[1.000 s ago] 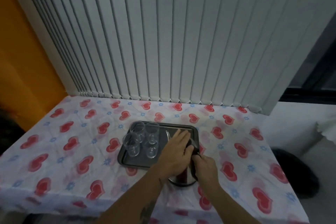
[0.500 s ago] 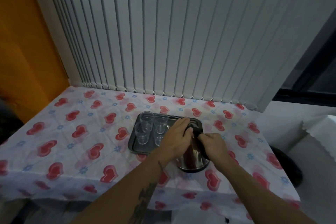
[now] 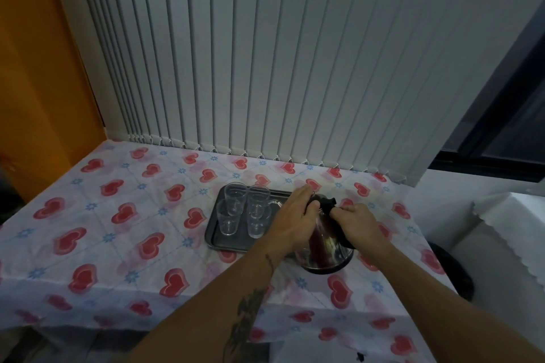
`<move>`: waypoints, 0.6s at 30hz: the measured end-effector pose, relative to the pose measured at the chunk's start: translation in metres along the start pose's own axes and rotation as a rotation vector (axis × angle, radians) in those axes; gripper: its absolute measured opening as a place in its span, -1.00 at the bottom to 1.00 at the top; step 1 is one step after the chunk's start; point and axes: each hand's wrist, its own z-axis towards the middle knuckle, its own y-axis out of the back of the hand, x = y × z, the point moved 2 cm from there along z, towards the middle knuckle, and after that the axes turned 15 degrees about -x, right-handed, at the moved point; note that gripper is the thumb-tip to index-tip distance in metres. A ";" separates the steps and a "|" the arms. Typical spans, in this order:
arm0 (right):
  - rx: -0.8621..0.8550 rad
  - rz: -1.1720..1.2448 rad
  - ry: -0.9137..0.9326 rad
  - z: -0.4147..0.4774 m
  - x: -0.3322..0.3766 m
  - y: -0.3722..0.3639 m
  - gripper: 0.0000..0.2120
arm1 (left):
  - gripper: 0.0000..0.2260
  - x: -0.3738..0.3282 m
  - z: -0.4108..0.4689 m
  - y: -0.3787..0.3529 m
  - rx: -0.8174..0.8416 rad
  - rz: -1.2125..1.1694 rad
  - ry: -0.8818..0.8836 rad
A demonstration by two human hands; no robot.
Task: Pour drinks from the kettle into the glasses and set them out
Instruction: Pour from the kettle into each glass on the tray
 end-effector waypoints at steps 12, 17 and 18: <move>-0.006 -0.016 -0.005 0.001 0.009 0.011 -0.70 | -0.58 -0.015 -0.002 0.006 0.008 -0.033 0.005; -0.009 -0.037 0.018 0.001 0.013 0.010 -0.65 | -0.63 -0.020 -0.004 0.013 0.009 -0.037 0.010; -0.008 -0.041 0.021 0.000 0.014 0.010 -0.65 | -0.65 -0.021 -0.004 0.014 0.004 -0.043 0.012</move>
